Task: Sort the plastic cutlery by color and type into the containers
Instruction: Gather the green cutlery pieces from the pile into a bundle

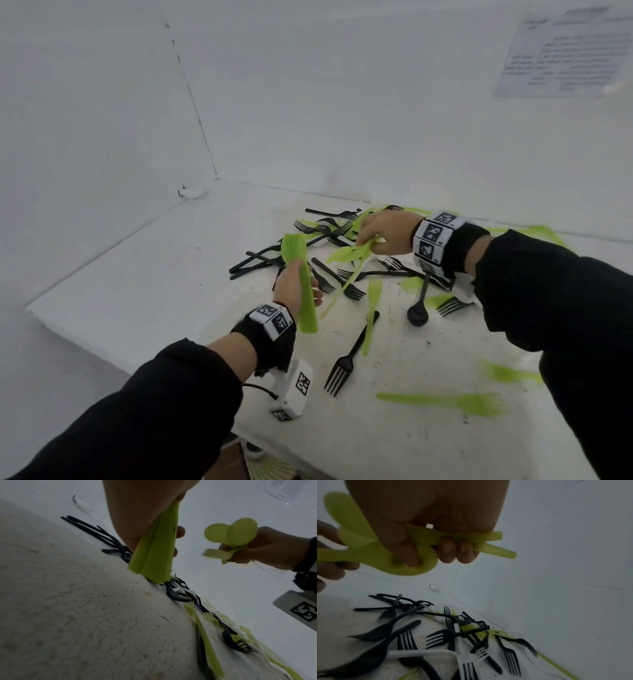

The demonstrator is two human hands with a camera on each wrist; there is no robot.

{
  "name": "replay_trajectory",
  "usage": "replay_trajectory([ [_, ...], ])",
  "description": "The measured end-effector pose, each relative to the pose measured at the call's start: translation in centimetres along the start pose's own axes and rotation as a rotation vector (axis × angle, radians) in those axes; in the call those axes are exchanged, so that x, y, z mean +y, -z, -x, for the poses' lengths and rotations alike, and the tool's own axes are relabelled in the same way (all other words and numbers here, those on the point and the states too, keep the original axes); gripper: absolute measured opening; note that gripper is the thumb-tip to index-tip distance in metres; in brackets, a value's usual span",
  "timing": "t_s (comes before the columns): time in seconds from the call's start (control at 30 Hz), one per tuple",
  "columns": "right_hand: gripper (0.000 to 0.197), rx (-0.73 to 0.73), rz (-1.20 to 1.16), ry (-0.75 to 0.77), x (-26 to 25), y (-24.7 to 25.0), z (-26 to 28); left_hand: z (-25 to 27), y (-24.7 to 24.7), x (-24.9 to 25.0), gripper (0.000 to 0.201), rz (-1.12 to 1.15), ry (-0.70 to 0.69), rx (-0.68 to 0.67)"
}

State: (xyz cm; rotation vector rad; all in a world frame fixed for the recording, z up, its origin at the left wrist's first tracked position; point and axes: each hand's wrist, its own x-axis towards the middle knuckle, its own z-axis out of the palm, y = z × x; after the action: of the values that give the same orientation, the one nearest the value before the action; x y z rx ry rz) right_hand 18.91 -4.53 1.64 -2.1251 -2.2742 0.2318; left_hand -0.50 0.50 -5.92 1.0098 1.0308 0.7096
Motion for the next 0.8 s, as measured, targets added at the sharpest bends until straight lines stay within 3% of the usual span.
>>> replay_trajectory([
  [0.17, 0.030, 0.212, -0.191, -0.059, -0.9, -0.6, -1.5, 0.2, -1.9, -0.6, 0.034, -0.012, 0.178, -0.232],
  [0.27, 0.030, 0.174, -0.199, -0.135, -1.1, -1.2, -2.5, 0.2, -2.6, -0.8, 0.031, 0.000, 0.212, -0.304],
  [0.5, 0.019, 0.225, -0.595, -0.222, -0.7, -2.8, -3.6, -0.7, -3.2, -1.1, 0.023, -0.004, 0.182, -0.280],
  [0.63, 0.020, 0.185, -0.479, -0.213, -0.5, -2.9, -3.4, -1.3, -3.0, -0.9, 0.035, 0.011, 0.221, -0.282],
  [0.7, 0.027, 0.170, -0.419, -0.198, -0.6, -3.1, -3.3, -1.4, -3.1, -0.8, 0.030, 0.017, 0.224, -0.288],
  [0.8, 0.029, 0.261, -0.453, -0.254, -0.8, -3.6, -3.5, -1.7, -3.4, -1.2, 0.019, 0.008, 0.160, -0.297],
])
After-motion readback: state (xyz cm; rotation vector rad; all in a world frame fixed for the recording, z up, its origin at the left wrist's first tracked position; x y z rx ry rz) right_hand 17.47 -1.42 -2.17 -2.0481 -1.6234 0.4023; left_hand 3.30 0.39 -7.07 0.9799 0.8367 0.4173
